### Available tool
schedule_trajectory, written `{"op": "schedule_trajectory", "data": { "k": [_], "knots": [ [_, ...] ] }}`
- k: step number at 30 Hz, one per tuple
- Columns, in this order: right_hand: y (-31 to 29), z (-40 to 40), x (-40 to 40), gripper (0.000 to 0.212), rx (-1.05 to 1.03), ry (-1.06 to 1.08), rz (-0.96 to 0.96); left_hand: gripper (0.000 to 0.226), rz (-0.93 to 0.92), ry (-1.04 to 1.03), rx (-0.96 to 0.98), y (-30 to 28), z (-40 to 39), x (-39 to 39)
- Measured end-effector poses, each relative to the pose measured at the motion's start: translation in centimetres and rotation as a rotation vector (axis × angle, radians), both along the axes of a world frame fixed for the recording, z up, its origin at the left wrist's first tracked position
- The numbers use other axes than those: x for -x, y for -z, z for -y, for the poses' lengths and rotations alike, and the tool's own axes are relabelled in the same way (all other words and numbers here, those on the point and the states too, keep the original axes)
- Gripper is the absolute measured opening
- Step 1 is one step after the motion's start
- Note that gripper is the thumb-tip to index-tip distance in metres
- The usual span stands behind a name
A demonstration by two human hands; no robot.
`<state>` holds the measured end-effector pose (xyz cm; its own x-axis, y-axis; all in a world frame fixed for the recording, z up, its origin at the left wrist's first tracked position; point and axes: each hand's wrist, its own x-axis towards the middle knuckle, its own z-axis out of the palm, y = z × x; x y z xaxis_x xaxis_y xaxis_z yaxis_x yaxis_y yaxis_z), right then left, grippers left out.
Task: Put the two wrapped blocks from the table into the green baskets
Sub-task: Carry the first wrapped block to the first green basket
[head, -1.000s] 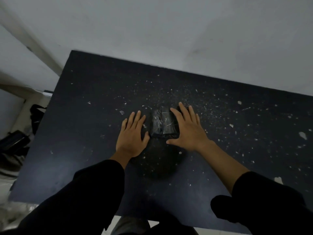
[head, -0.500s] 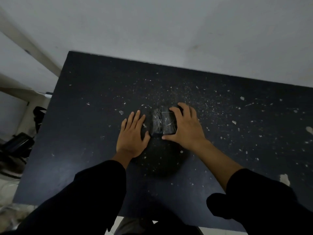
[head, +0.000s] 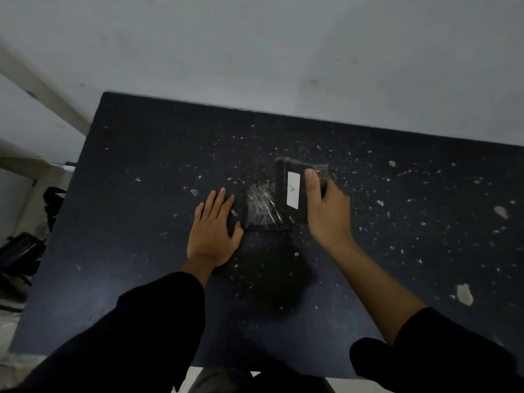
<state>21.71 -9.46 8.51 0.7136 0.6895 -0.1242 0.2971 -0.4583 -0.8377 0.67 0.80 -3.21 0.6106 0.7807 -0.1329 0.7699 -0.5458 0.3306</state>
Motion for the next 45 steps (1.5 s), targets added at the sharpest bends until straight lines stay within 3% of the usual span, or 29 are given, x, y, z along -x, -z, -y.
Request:
{"op": "schedule_trajectory", "data": {
  "k": [5,7,13,18,24,30,34,40,45],
  "knots": [
    [0.9,-0.9,-1.0,0.065,0.143,0.062,-0.481,0.068,-0.009,0.002,-0.012,0.0,0.0,0.0],
    [1.5,-0.8,-1.4,0.064,0.23,0.063,-0.529,0.069,-0.01,0.005,-0.018,-0.1,0.0,0.0],
    [3.4,-0.3,-2.9,0.066,0.323,0.09,-0.08,0.069,-0.014,0.003,-0.021,-0.2,0.1,0.0],
    [5.0,0.2,-3.0,0.041,0.302,0.117,0.043,0.067,-0.001,0.003,-0.018,-0.2,0.1,0.0],
    [4.6,1.8,0.0,0.058,0.162,0.304,0.032,0.067,-0.008,0.001,-0.03,0.2,0.1,0.0],
    [3.7,2.0,5.5,0.101,0.264,0.235,0.267,0.068,-0.008,0.0,-0.028,0.1,0.2,-0.1],
    [3.9,0.5,6.2,0.122,0.406,0.207,0.322,0.068,-0.004,0.004,-0.026,0.0,0.1,0.0],
    [4.1,0.2,4.9,0.12,0.443,0.098,0.355,0.068,0.001,0.0,-0.028,0.0,0.1,-0.1],
    [3.6,0.4,2.7,0.115,0.423,-0.151,0.391,0.068,0.002,-0.005,-0.017,0.0,0.1,0.0]
  ]
}}
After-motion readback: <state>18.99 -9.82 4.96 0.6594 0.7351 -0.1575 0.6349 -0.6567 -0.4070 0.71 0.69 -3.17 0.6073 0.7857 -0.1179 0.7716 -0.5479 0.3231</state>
